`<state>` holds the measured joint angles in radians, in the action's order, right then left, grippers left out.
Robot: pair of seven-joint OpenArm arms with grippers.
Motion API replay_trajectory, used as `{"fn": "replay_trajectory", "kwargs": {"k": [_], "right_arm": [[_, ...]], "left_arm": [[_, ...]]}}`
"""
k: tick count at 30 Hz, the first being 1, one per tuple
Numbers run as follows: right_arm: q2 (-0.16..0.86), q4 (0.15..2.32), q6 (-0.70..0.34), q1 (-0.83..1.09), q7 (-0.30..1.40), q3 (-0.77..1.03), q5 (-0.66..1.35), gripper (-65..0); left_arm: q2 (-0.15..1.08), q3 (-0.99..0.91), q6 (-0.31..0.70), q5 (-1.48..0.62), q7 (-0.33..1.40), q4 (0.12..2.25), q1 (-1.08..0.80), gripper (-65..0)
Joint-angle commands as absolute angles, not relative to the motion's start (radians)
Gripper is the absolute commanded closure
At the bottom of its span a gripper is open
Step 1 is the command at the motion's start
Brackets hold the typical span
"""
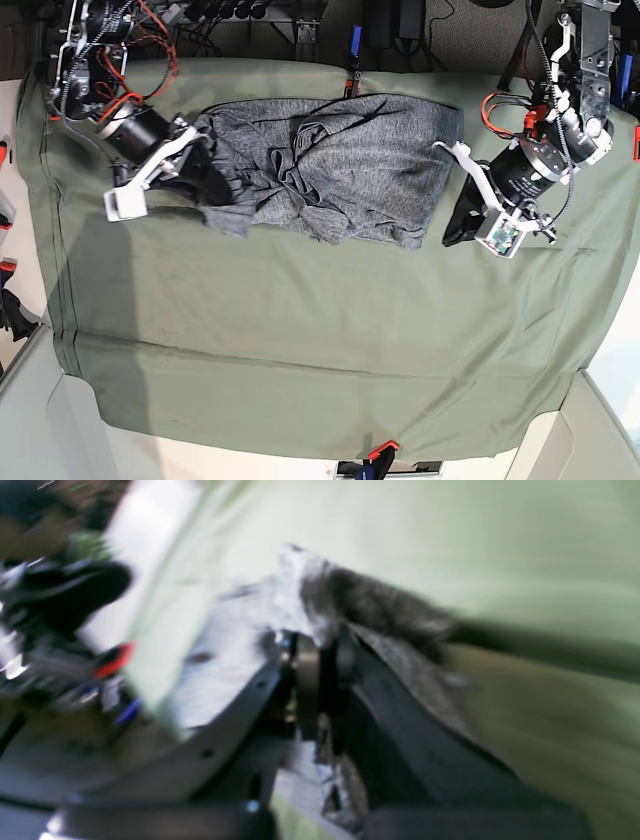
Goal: Fold the T-shirt properly
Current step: 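Fold the shirt's other end over with the right gripper toward the left gripper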
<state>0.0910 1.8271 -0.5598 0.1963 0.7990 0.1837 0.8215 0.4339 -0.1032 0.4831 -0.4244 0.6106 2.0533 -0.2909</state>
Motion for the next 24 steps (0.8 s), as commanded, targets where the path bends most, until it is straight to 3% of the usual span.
{"fn": "replay_trajectory", "kwargs": {"k": [1,11,18,22,24], "right_arm": [[0.078,1.846,-0.574,0.176,0.766,0.137,0.820,0.0],[-0.089,1.815,-0.554,0.036,0.680,-0.268,0.477,0.0],[-0.151,1.657,-0.554,-0.056,0.677,-0.374,0.473,0.0],[-0.150,1.631,-0.554,-0.077,0.677,-0.438,0.513,-24.6],[-0.151,1.637,-0.554,-0.081,0.665,-0.451,0.513,-27.2]], "left_arm": [[0.456,-0.131,0.483,-0.437,0.588,2.062,-0.303,0.0],[0.502,-0.241,0.483,-0.437,0.588,2.049,-0.470,0.0],[0.501,-0.276,0.483,-0.438,0.587,2.049,-0.514,0.0],[0.501,-0.276,0.483,-0.445,0.588,2.049,-0.516,0.0],[0.501,-0.276,0.483,-0.445,0.588,2.049,-0.516,0.0]]}}
